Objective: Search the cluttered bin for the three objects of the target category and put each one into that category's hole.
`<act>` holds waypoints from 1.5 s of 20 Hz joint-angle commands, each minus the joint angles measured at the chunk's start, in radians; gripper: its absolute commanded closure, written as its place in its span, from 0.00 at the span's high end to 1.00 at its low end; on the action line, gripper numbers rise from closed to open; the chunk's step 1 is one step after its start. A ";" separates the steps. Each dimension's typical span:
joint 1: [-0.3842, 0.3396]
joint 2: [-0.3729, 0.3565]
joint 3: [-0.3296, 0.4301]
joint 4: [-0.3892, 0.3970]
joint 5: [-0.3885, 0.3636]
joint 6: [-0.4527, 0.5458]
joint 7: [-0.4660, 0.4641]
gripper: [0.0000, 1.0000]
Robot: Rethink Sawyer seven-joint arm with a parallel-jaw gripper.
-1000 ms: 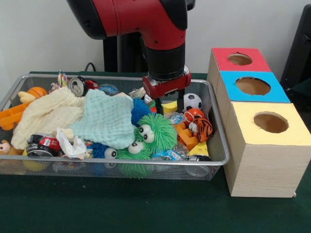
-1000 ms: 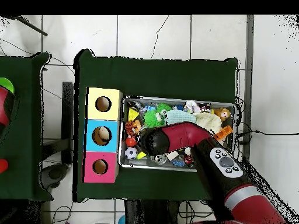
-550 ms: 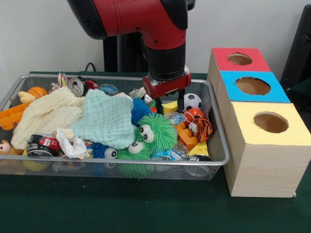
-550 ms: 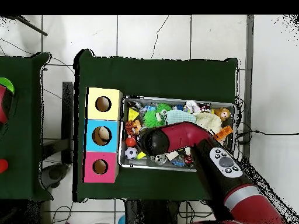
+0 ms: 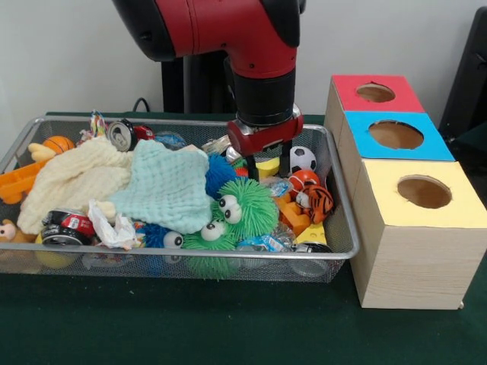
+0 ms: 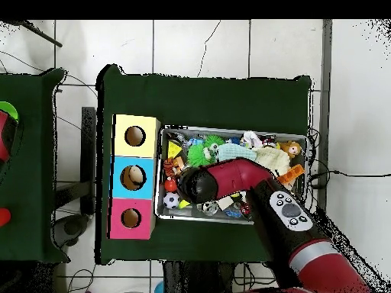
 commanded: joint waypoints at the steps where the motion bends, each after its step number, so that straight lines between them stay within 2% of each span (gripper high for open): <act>1: 0.032 0.047 -0.001 -0.122 -0.105 -0.056 -0.045 1.00; 16: 0.036 0.070 0.006 -0.157 -0.096 -0.064 -0.053 1.00; 30: 0.029 0.064 -0.012 -0.113 -0.139 -0.135 -0.038 1.00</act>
